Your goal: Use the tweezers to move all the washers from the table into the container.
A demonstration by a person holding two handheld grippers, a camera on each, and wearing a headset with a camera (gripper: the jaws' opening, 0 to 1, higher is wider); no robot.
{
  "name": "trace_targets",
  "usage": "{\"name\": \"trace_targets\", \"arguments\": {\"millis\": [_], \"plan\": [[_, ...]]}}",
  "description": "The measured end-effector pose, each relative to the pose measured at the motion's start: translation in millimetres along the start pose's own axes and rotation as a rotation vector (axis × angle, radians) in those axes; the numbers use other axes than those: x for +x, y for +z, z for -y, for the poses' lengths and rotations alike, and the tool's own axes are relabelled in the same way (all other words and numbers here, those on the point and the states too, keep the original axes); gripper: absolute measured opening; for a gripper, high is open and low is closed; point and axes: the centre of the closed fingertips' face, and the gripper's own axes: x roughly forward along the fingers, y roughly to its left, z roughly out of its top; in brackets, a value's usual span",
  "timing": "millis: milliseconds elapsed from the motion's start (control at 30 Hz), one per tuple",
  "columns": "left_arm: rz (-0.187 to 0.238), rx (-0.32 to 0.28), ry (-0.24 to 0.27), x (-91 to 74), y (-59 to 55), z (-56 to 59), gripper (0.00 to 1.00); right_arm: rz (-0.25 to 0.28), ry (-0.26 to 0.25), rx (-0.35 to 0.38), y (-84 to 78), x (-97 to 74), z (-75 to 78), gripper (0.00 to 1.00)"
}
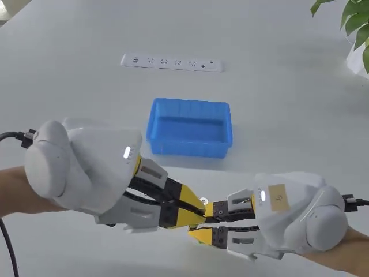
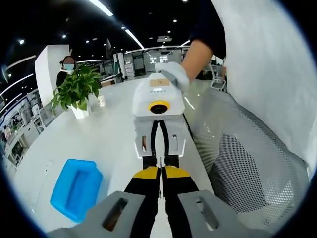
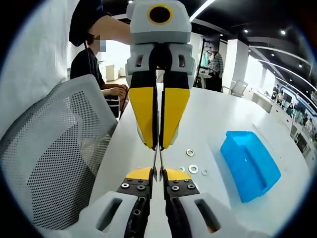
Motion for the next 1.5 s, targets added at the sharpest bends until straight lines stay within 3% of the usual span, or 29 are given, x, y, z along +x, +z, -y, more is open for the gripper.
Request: {"name": "trace_targets", "arguments": {"millis": [200, 667, 967, 1233, 1367, 1500], "plan": [[0.009, -0.022, 0.03, -9.8, -3.7, -4.9, 0.05, 0.014, 0.022, -0.006, 7.1, 8.1, 4.2, 0.1], [0.033, -0.065, 0.068, -21.7, -7.4, -19.1, 0.05, 0.034, 0.0, -0.006, 14.0, 17.2, 16.8, 0.13], [0.046, -0.081, 0.096, -28.7, -10.8, -29.3, 0.05, 0.015, -0.004, 0.041, 2.1, 19.6, 23.2, 0.24], [0.061, -0.101, 0.124, -24.9, -20.3, -38.7, 0.05, 0.01, -0.001, 0.056, -1.5, 22.5, 25.0, 0.25], [0.037, -0.093, 0.119, -21.7, -26.2, -38.9, 0.05, 0.008, 0.007, 0.058, -2.9, 25.0, 24.4, 0.25], [0.042, -0.089, 0.123, -21.2, -24.1, -41.6, 0.05, 0.003, 0.016, 0.059, -5.0, 27.8, 23.3, 0.25]]}}
